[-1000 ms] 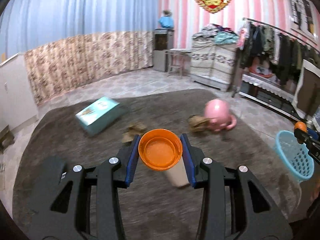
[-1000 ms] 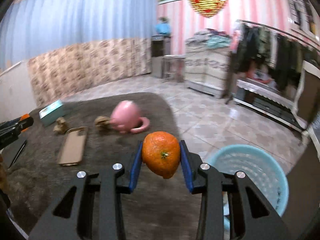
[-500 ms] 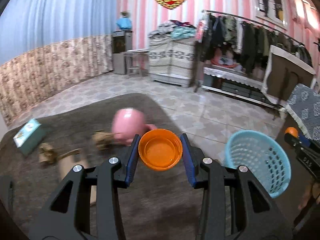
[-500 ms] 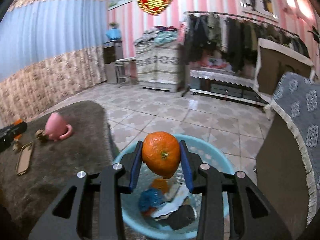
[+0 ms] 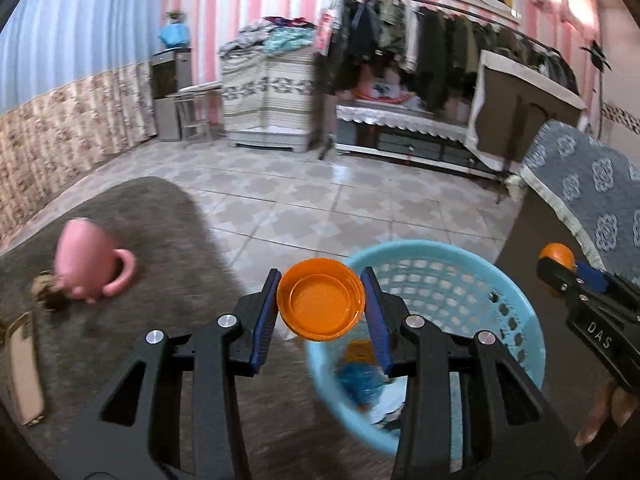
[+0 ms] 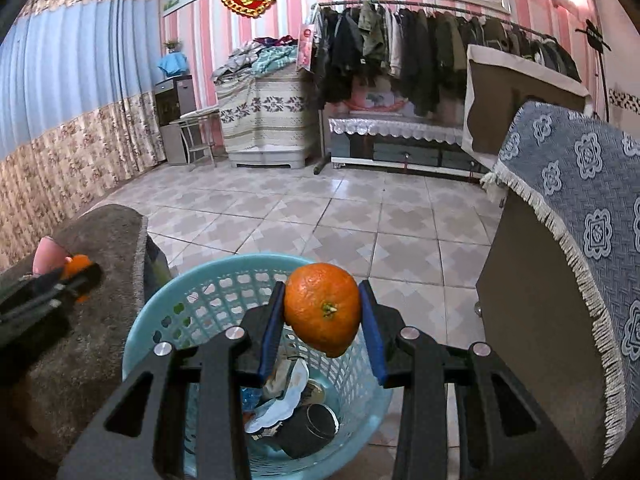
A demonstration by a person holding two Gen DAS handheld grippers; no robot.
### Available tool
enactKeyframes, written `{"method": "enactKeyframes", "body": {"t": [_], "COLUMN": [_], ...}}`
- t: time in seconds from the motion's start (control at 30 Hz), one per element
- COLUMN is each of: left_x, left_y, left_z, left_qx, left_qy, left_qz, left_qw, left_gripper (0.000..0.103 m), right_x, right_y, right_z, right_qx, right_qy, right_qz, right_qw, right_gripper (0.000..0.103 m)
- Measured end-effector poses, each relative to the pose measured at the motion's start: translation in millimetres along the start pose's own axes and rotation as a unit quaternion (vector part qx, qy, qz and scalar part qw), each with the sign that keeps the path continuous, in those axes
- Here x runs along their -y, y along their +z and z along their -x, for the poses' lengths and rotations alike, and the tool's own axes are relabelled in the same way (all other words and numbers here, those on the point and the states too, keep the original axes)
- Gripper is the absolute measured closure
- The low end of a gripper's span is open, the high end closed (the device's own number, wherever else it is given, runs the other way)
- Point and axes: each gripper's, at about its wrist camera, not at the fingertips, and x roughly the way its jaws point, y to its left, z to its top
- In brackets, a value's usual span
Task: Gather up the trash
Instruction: 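Carry the bowl and orange over the basket and open the left tool, then open the right tool to drop the orange into the basket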
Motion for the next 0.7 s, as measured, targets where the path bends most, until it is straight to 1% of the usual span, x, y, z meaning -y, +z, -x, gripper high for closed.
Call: {"method": "enactKeyframes", "body": {"t": [0.17,0.23,0.27,0.3,0.33,0.37,0.4,0.47,0.53,0.63,0.7], "left_x": [24.2,26.6,28.2,27.6,26.7,24.7,22.4,18.0,10.9,-1.1,-8.2], "left_y": [2.0,4.6,6.3,8.4,9.7,11.5,12.8,16.0,19.0,23.3,25.7], "left_z": [-21.1,-25.3,-26.2,-26.5,-26.2,-25.0,-22.7,-18.8,-16.6,-8.6,-2.1], "left_qx": [-0.010,-0.012,-0.011,-0.012,-0.011,-0.007,0.000,0.007,0.010,0.024,0.034], "left_qy": [-0.024,-0.025,-0.022,-0.022,-0.022,-0.019,-0.015,-0.010,0.006,0.032,0.044], "left_qz": [-0.012,-0.015,-0.017,-0.018,-0.016,-0.011,-0.006,-0.002,-0.001,0.001,0.002], "left_qw": [0.9996,0.9995,0.9996,0.9995,0.9996,0.9997,0.9999,0.9999,0.9999,0.9992,0.9984], "left_gripper": [0.063,0.063,0.062,0.052,0.045,0.031,0.024,0.023,0.021,0.015,0.010], "right_x": [9.8,11.5,12.9,14.2,14.7,13.9,12.4,6.3,2.4,-3.1,-6.6], "right_y": [-2.5,-3.3,-3.2,-2.6,-2.4,-2.4,-2.2,-2.0,-1.5,-1.9,-2.1], "right_z": [-7.0,-7.0,-6.3,-6.2,-5.8,-5.8,-6.1,-6.9,-7.3,-7.0,-6.3], "right_qx": [-0.012,-0.012,-0.011,-0.010,-0.010,-0.009,-0.009,-0.009,-0.008,-0.007,-0.005], "right_qy": [-0.003,-0.005,-0.006,-0.006,-0.006,-0.004,-0.002,0.004,0.010,0.012,0.015], "right_qz": [-0.015,-0.014,-0.017,-0.019,-0.022,-0.024,-0.024,-0.020,-0.017,-0.011,-0.011], "right_qw": [1.000,1.000,1.000,1.000,1.000,1.000,1.000,1.000,1.000,1.000,1.000], "right_gripper": [0.066,0.066,0.066,0.066,0.066,0.066,0.066,0.066,0.066,0.066,0.066]}}
